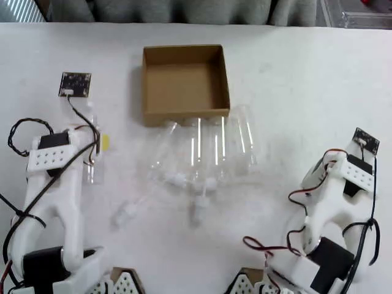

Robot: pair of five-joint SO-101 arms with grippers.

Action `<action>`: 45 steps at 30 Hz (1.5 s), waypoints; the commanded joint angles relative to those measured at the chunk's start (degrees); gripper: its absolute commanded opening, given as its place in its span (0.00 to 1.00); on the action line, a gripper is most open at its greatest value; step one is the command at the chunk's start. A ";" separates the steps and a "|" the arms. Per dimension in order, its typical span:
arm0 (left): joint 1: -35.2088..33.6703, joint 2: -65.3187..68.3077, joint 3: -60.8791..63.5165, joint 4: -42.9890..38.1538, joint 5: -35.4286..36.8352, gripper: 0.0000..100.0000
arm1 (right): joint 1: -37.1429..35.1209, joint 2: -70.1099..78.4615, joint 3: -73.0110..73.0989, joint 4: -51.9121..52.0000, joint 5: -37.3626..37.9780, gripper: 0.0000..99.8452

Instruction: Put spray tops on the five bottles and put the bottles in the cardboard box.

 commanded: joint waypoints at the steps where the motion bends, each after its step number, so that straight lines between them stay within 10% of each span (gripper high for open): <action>1: -0.31 -2.86 -0.26 -1.14 0.09 0.02 | -0.48 0.92 -3.16 -0.40 0.00 0.11; 20: 0.57 -3.21 -0.26 -0.70 0.53 0.02 | -1.45 4.79 -6.86 0.66 6.59 0.01; 33: 18.86 -25.98 -6.77 11.16 0.62 0.02 | -1.01 4.70 -50.20 37.67 11.60 0.02; 45: 30.02 -38.90 -4.75 8.18 0.70 0.02 | -14.02 -6.90 -59.34 38.81 11.78 0.02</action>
